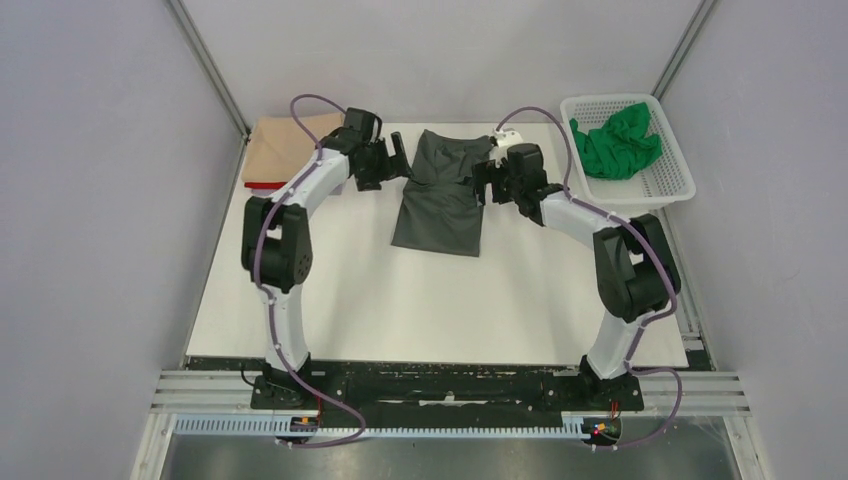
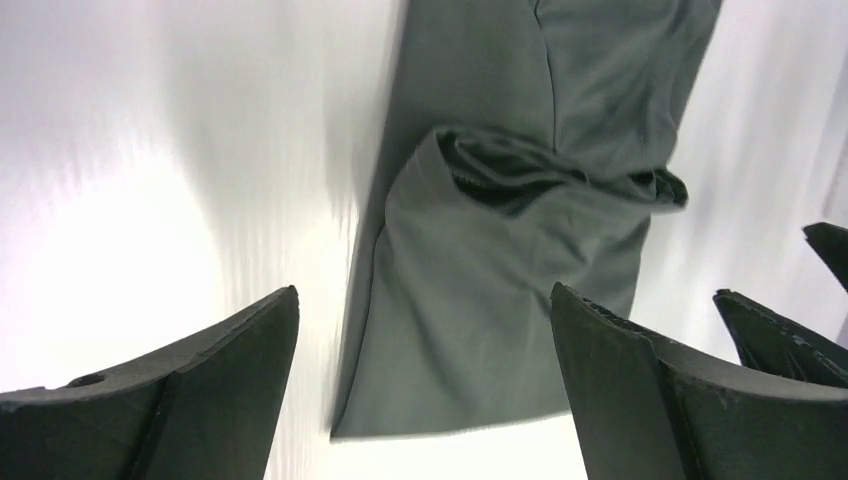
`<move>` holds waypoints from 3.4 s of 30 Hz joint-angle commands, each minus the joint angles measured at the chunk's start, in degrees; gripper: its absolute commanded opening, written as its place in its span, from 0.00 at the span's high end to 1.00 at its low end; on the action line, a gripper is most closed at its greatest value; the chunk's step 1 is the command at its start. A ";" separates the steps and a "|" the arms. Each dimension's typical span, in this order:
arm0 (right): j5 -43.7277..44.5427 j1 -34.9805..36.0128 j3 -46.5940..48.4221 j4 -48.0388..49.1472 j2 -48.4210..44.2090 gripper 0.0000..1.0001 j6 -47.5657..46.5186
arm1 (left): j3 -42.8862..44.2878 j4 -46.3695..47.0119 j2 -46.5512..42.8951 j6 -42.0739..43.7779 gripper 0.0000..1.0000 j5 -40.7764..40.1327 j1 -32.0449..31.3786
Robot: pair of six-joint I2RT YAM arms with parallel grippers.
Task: Fold and stack the t-shirts
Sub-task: Fold the folded rectangular tshirt in 1/3 of the way, then grab one side of the 2/3 rectangular tshirt with both arms, then fold the long partially folded tshirt into a neat square
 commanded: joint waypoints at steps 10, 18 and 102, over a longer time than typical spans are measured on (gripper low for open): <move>-21.03 4.63 -19.70 5.09 -12.73 0.02 -5.48 | -29.85 8.69 -20.32 -3.75 0.00 2.83 -0.93; -10.21 9.34 -20.40 0.39 -11.66 0.11 -8.72 | -33.29 11.24 -15.69 -7.54 0.32 3.56 -2.14; -40.68 -8.84 -5.22 8.17 -0.24 1.00 -0.30 | 0.15 15.35 -0.12 -8.06 0.97 -6.86 -1.92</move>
